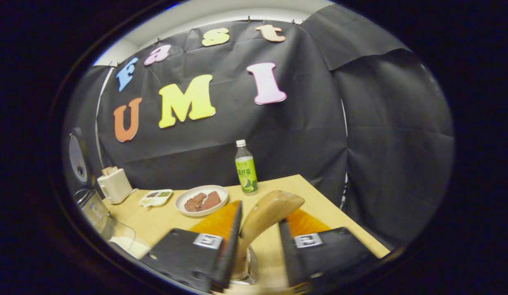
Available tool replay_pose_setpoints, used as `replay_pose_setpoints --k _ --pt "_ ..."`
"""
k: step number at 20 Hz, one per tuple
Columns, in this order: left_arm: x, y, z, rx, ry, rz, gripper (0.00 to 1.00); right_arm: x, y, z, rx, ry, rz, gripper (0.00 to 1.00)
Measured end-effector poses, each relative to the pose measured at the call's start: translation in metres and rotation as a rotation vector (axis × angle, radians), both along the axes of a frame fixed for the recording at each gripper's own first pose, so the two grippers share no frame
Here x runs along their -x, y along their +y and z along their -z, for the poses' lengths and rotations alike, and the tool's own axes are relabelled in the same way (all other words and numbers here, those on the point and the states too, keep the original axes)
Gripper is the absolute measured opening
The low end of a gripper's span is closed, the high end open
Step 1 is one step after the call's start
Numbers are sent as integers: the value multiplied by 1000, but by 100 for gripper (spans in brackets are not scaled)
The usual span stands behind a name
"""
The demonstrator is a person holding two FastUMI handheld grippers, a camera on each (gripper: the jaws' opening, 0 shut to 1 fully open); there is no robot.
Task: Close the left gripper, press the button to open the rice cooker; take a wooden spoon from the chopstick holder with the right hand, scoop a spoonful of rice and pour it into the rice cooker, then put the wooden spoon back into the chopstick holder.
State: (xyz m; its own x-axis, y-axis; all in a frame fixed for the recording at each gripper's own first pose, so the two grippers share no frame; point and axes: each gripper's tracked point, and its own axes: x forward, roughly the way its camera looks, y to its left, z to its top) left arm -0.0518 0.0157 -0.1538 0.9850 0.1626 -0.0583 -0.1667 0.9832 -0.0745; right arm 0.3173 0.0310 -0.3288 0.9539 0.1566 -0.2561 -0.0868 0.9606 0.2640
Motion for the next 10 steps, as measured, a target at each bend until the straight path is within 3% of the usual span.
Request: replay_pose_setpoints --k 1,3,10 --pt "0 1 2 6 1 -2 96 6 11 1 -26 20 -47 34" --pt "-1 3 7 18 16 1 96 13 23 -6 13 7 -86 26" --pt "13 8 -1 36 -8 7 94 44 55 -92 196 -195 -140 23"
